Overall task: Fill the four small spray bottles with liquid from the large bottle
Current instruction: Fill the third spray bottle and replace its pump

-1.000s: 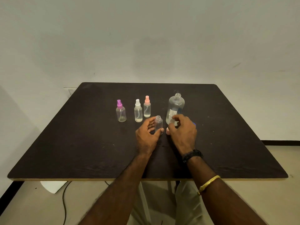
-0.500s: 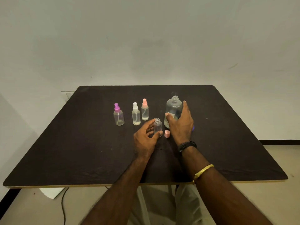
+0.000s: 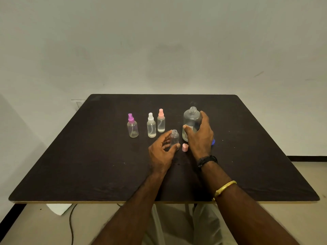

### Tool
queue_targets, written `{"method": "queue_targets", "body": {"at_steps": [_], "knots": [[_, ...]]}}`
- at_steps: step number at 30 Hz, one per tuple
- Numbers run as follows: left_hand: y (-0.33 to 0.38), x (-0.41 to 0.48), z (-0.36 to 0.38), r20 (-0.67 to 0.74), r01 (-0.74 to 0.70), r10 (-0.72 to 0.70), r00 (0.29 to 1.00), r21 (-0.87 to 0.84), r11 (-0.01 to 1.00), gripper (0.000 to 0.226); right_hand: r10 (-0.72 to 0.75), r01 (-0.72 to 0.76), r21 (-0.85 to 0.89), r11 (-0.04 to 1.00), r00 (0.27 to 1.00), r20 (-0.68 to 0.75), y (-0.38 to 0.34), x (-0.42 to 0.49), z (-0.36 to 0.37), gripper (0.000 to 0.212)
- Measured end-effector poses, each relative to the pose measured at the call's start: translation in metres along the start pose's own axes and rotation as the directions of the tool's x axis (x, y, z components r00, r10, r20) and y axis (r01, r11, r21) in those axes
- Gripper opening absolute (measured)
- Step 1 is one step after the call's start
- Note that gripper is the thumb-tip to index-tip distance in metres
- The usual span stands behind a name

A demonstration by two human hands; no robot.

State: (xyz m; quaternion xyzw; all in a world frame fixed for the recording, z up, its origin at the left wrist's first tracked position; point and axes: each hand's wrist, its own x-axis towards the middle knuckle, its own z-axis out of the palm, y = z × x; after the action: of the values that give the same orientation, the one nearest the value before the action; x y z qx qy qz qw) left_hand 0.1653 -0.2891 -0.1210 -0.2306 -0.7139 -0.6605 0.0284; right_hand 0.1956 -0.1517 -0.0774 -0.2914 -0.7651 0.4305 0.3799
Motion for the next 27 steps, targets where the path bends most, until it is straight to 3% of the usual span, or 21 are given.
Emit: {"method": "queue_targets", "body": {"at_steps": [15,21,27], "knots": [[0.005,-0.002,-0.003,-0.045,-0.093,0.094,0.995,0.019,0.996,0.06,-0.357,0.366,-0.122,0.922,0.93,0.094,0.007,-0.007,-0.011,0.073],[0.005,-0.002,-0.002,-0.041,-0.112,0.113,0.993,0.014,0.994,0.059,-0.503,0.522,-0.292,0.802,0.852,0.144,0.016,0.0,-0.018,0.076],[0.002,-0.001,-0.002,-0.041,-0.119,0.12,0.992,0.017,0.993,0.059,-0.566,0.575,-0.389,0.72,0.811,0.152,0.014,-0.001,-0.021,0.064]]}}
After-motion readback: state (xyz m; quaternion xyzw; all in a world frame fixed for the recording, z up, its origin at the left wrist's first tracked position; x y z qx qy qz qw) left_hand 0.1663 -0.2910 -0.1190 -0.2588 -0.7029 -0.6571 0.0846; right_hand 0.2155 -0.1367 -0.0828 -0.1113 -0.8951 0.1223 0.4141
